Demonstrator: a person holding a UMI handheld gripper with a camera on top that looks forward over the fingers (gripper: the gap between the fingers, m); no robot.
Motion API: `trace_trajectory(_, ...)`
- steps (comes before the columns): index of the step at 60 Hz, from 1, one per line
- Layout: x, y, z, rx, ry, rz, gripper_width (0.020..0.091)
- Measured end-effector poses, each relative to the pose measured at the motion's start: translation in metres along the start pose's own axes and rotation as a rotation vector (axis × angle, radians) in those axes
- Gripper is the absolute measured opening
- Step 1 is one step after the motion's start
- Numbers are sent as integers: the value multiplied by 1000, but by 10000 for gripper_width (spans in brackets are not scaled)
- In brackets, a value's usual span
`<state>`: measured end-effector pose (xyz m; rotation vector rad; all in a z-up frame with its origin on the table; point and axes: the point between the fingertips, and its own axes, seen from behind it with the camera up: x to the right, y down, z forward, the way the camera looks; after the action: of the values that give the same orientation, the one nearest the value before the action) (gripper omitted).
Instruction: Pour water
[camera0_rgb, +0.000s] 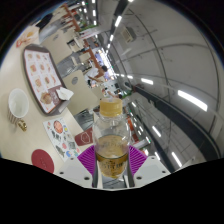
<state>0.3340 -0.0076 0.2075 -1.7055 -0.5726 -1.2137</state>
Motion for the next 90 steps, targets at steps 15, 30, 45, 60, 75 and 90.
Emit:
trace_trajectory(15,-67,-79,-4,101,50,-608,400)
trace_trajectory(30,-119,-87,-9,153,35,-971,401)
trace_trajectory(45,-95,-78,-15,93,-73,-632,400)
trace_trajectory(60,-65,-64,-25,-18,-330,355,402)
trace_trajectory(75,-123,-20,-14,-109,-560,920,402)
trace_trajectory(90,-180,21,-6,-153,-632,960,409)
